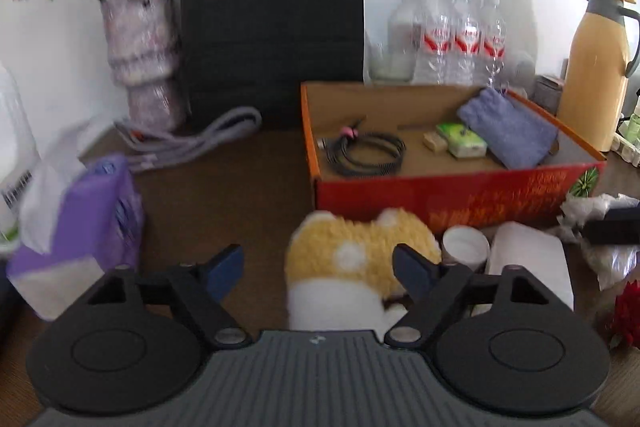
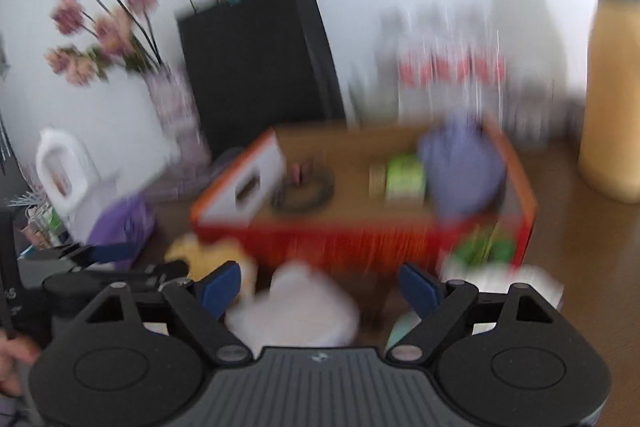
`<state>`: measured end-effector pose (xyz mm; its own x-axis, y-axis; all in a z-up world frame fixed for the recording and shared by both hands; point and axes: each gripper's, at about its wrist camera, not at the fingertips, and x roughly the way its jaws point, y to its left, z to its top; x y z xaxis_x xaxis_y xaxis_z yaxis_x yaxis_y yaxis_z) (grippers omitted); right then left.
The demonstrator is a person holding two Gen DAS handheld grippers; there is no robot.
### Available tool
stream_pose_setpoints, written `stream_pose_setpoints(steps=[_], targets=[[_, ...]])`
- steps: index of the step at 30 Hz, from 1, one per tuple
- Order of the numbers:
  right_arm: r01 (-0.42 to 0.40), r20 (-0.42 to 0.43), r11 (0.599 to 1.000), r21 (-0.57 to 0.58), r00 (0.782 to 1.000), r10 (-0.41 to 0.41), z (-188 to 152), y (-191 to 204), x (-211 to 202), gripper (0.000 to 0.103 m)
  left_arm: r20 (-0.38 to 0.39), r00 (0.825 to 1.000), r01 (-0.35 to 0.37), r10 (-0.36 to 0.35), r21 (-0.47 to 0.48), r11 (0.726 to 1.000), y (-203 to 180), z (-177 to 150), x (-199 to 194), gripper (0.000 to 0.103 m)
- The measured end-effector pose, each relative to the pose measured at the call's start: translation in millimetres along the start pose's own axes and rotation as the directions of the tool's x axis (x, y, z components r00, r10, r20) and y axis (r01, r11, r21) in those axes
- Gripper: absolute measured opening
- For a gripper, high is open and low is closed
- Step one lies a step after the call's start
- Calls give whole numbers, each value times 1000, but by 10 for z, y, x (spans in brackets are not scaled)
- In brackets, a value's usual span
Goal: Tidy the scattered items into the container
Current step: 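Grasp the yellow-white plush sheep with the left tool while the right tool grasps the white plastic tub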
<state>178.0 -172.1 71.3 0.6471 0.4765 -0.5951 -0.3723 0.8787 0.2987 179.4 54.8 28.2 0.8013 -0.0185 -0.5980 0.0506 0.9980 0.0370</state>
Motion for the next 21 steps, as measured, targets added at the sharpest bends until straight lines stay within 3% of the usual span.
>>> stream_pose_setpoints(steps=[2, 3, 4, 6, 8, 9, 12, 15, 17, 18, 19, 21], targets=[[-48, -48, 997, 56, 998, 50, -72, -10, 85, 85, -20, 1000, 23, -23, -10, 1000, 23, -5, 54, 78], [-70, -63, 995, 75, 995, 75, -99, -4, 129, 85, -20, 999, 45, -46, -19, 999, 41, -16, 53, 69], [-73, -77, 994, 87, 994, 80, -111, 12, 179, 85, -18, 998, 67, -68, -27, 997, 58, -29, 50, 53], [-29, -102, 995, 96, 994, 39, -124, 76, 292, 86, -8, 999, 53, -54, -43, 998, 86, -60, 11, 45], [8, -120, 993, 114, 993, 6, -129, 122, 403, 87, 19, 1000, 14, -14, -30, 999, 42, -55, -94, 23], [10, -119, 991, 132, 993, 6, -132, 142, 441, 88, 41, 999, 10, -9, -29, 1000, 39, -61, -171, 1], [31, -126, 990, 138, 992, -14, -173, 215, 557, 89, 71, 997, 27, -21, -83, 996, 142, -72, -352, 1], [90, -124, 991, 102, 989, -77, -229, 310, 667, 87, 47, 997, 59, -54, -94, 994, 222, -120, -353, 6], [89, -99, 994, 71, 992, -82, -262, 351, 670, 81, 30, 998, 53, -51, -63, 997, 225, -173, -317, 28], [85, -95, 994, 67, 992, -78, -270, 348, 653, 80, 22, 999, 39, -38, -49, 998, 212, -198, -298, 48], [81, -93, 995, 65, 993, -75, -272, 337, 629, 78, 24, 999, 37, -36, -36, 999, 200, -224, -285, 57], [57, -71, 996, 74, 996, -52, -268, 285, 527, 76, 28, 998, 49, -48, -32, 998, 177, -263, -266, 62]])
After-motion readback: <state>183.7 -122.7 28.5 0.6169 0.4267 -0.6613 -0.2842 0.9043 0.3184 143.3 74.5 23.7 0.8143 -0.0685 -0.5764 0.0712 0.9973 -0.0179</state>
